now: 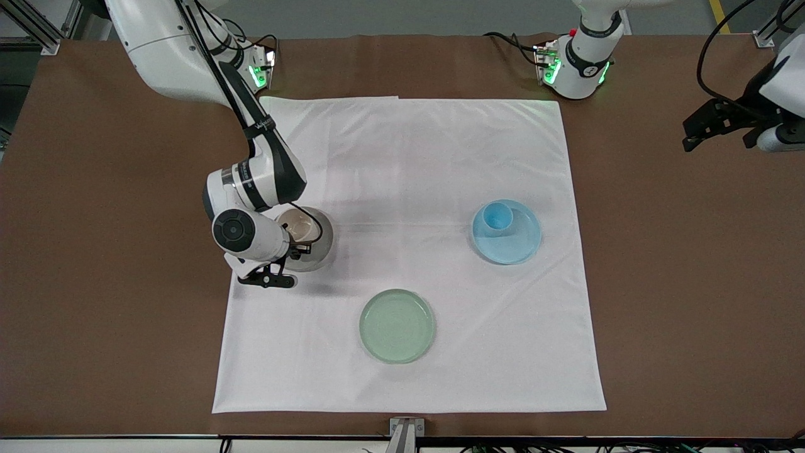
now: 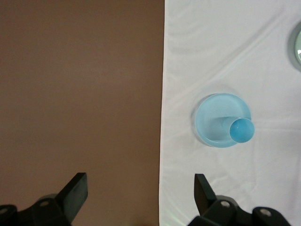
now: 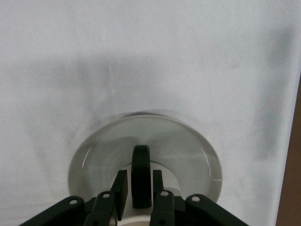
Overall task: Place blue cup in blue plate and white mug in gray plate
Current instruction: 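Lower the white mug onto the gray plate while the left gripper withdraws, then open the right gripper and withdraw it from the mug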
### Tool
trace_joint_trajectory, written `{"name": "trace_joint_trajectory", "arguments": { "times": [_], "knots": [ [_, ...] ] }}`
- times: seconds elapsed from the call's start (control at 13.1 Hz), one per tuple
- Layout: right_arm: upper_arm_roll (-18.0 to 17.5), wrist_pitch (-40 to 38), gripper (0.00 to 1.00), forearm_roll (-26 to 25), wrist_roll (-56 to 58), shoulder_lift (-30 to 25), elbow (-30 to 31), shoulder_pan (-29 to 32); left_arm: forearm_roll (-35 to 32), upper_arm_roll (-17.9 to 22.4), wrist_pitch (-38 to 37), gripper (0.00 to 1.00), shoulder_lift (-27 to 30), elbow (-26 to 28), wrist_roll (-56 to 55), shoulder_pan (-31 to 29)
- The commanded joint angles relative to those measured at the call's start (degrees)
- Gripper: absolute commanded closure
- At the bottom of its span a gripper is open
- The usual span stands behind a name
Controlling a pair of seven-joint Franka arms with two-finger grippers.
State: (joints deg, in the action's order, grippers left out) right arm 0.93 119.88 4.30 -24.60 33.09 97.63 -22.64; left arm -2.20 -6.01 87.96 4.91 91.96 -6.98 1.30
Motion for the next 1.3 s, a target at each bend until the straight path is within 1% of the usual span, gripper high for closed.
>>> {"name": "trace_joint_trajectory", "arguments": {
  "times": [0.0, 0.15, 0.38, 0.69, 0.84, 1.07, 1.15, 1.22],
  "knots": [
    [-0.05, -2.88, 0.00, 0.71, -0.01, -1.44, 0.11, -0.12, 1.15, 0.20, 0.63, 0.00, 0.54, 0.42, 0.47, -0.77],
    [0.12, -8.67, 0.00, 0.62, 0.26, -5.91, 0.02, 0.22, 1.24, 0.21, 0.63, 0.00, -0.07, 0.50, 0.21, -0.86],
    [0.56, -22.02, 0.00, 0.10, 0.35, -16.01, -0.42, 1.36, 1.32, 0.21, 0.54, 0.00, -0.69, 0.59, 0.30, -1.03],
    [0.56, -36.97, 0.00, 0.01, 1.13, -29.98, -0.42, 5.67, 1.50, 0.21, 0.54, 0.00, -1.13, 0.59, 0.38, -1.03],
    [0.56, -43.04, 0.00, 0.01, 3.76, -36.05, -0.42, 8.39, 1.76, 0.21, 0.80, 0.00, -1.75, 0.50, 0.47, -0.94],
    [0.74, -48.94, 0.00, 0.01, 8.84, -41.34, -0.42, 13.92, 1.85, 0.12, 1.25, 0.00, -3.06, 0.42, 0.56, -0.86],
    [0.74, -49.83, 0.00, 0.01, 11.66, -42.66, -0.42, 16.46, 1.76, 0.12, 1.42, 0.00, -3.33, 0.50, 0.65, -0.77],
    [0.65, -50.27, 0.00, 0.01, 12.90, -44.15, -0.42, 17.70, 1.85, 0.12, 2.20, 0.00, -3.76, 0.50, 0.56, -0.77]
  ]
}}
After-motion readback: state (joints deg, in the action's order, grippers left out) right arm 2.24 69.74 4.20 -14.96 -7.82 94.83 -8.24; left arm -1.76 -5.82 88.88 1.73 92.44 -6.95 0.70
